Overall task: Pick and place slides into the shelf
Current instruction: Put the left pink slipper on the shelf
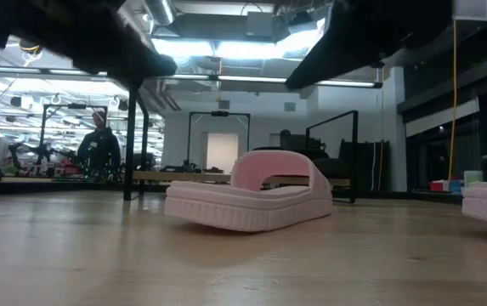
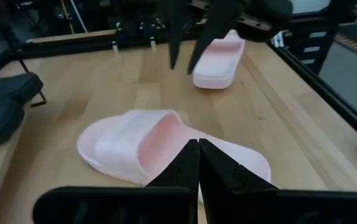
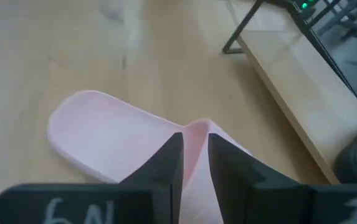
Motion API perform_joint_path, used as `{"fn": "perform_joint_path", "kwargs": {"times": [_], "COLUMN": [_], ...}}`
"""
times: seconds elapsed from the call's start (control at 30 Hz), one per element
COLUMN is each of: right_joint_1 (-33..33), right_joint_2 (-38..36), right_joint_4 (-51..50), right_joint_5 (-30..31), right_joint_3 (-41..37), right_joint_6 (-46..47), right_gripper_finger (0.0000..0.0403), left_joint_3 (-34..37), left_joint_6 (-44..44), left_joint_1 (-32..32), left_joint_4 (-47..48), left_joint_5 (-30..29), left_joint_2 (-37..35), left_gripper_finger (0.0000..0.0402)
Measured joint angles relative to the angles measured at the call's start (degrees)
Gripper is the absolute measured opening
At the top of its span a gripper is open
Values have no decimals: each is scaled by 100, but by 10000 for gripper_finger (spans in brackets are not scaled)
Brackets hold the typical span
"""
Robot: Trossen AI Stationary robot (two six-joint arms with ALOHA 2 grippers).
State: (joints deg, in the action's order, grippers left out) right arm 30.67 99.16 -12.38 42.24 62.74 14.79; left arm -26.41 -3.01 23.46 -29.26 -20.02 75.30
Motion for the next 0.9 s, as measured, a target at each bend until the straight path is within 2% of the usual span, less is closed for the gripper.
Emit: {"fn": "perform_joint_path", "kwargs": {"times": [0.13,0.33,0.5,0.63,0.9], "right_joint_1": [-145,-329,-409,-431,-521], "right_joint_2": [318,795,1101,1294,1406], "right_joint_4": [-120,-566,-1501,-1889,-2067], "right_joint_5": [-164,-202,-331,-355,-339], "right_joint_3": [259,806,1300,1582,1597], "right_joint_6": [-40,144,453,733,899], "right_gripper_finger": [89,132,158,162,163], "left_joint_3": [354,519,522,524,524], "left_joint_6": [-243,-284,-239,-162,-131], "left_joint_1": [0,68,150,168,173], "left_joint_4": [-245,-310,-308,-287,-359], "left_joint_5": [14,22,7,-8,-21], "left_joint_2": [-36,-36,-36,-36,-34], "left_gripper_finger": [0,0,0,0,0]}}
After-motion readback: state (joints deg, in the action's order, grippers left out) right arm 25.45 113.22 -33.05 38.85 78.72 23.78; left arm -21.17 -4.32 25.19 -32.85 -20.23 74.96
